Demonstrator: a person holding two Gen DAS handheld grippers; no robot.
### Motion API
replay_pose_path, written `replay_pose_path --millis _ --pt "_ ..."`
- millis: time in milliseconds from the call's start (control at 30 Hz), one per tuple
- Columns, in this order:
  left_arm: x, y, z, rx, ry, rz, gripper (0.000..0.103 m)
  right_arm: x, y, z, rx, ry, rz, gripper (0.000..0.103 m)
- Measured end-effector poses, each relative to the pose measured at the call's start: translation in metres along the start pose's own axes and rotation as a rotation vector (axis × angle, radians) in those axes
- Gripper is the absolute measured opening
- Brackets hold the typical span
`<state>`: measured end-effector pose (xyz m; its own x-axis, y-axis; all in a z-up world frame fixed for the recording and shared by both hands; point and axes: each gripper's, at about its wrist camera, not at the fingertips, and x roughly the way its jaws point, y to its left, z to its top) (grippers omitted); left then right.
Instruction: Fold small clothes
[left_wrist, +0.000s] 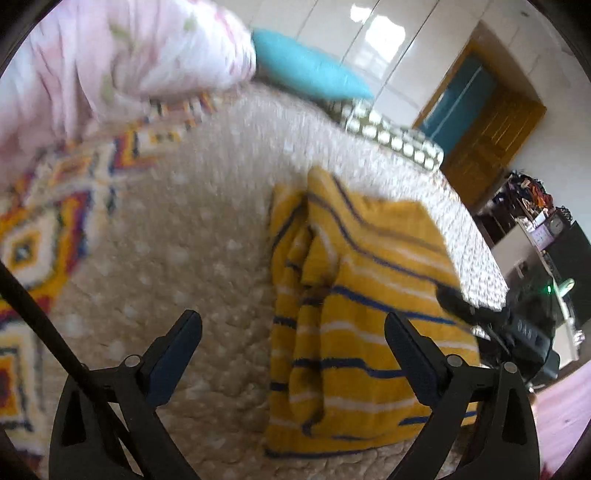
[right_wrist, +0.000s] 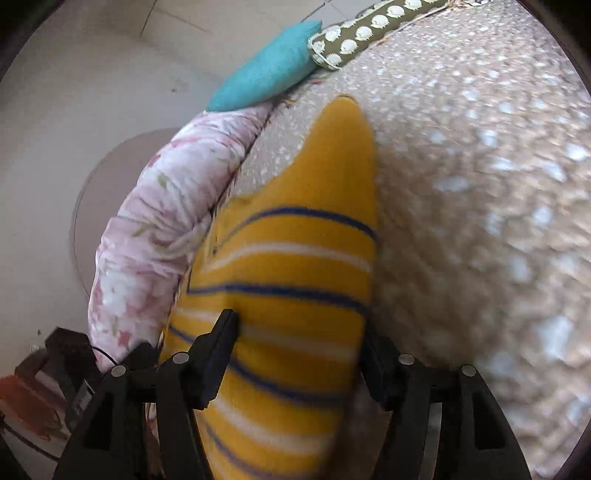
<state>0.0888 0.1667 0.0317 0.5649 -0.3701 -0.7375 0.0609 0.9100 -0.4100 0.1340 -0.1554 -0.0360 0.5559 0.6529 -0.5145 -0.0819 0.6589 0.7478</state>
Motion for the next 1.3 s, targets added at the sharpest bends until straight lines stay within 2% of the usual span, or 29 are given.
replay_pose_path --millis 67,100,167,267,367,433,533,600,667,733,767,800,867,967,1067,1100,1200,1300 --pt "0.018 -0.002 -0.004 -0.007 0.084 -0.036 0.046 0.016 0.003 0.004 0.027 0.015 0.009 0.055" --pt "0.021 -0.006 -0.006 -0.024 0.091 -0.058 0.045 0.019 0.004 0.006 0.035 0.021 0.016 0.048" --pt "0.018 -0.020 -0.013 -0.032 0.058 -0.035 0.039 0.013 0.005 0.011 0.039 0.032 0.036 0.036" --pt "0.020 -0.054 -0.021 -0.007 0.076 -0.088 0.030 -0.014 0.007 0.016 0.003 -0.005 0.038 0.035" --pt "0.026 -0.086 -0.028 0.023 0.076 -0.111 0.025 -0.055 0.003 0.024 -0.045 -0.076 -0.021 0.035" --pt "0.032 -0.094 -0.032 0.017 0.082 -0.102 0.026 -0.071 -0.007 0.027 -0.067 -0.079 -0.091 0.040" --pt "0.034 -0.090 -0.041 0.002 0.095 -0.075 0.035 -0.081 -0.027 0.024 -0.060 -0.028 -0.196 0.050" --pt "0.025 -0.084 -0.046 -0.001 0.092 -0.057 0.040 -0.094 -0.027 0.017 -0.085 -0.056 -0.205 0.054" --pt "0.013 -0.077 -0.052 -0.002 0.087 -0.043 0.043 -0.117 -0.015 0.009 -0.142 -0.132 -0.247 0.054" --pt "-0.003 -0.073 -0.060 0.019 0.068 -0.020 0.047 -0.136 -0.005 0.003 -0.169 -0.180 -0.235 0.054" --pt "-0.012 -0.071 -0.065 0.033 0.050 0.001 0.053 -0.142 0.002 0.001 -0.181 -0.191 -0.211 0.054" --pt "-0.021 -0.070 -0.070 0.051 0.021 0.026 0.056 -0.145 0.008 -0.001 -0.195 -0.192 -0.186 0.050" --pt "-0.034 -0.068 -0.079 0.080 -0.020 0.072 0.066 -0.146 0.017 -0.005 -0.219 -0.174 -0.123 0.035" --pt "-0.037 -0.064 -0.088 0.123 -0.061 0.149 0.072 -0.133 0.013 -0.014 -0.206 -0.123 -0.069 0.034" --pt "-0.025 -0.053 -0.098 0.161 -0.034 0.227 0.073 -0.110 -0.005 -0.032 -0.163 -0.047 -0.093 0.031" --pt "-0.022 -0.049 -0.102 0.166 -0.031 0.222 0.073 -0.109 -0.008 -0.037 -0.167 -0.044 -0.110 0.030" --pt "-0.025 -0.050 -0.107 0.182 -0.069 0.190 0.084 -0.122 0.004 -0.039 -0.205 -0.080 -0.146 0.031" --pt "-0.018 -0.052 -0.108 0.201 -0.065 0.193 0.088 -0.120 0.031 -0.022 -0.234 -0.104 -0.110 0.032"
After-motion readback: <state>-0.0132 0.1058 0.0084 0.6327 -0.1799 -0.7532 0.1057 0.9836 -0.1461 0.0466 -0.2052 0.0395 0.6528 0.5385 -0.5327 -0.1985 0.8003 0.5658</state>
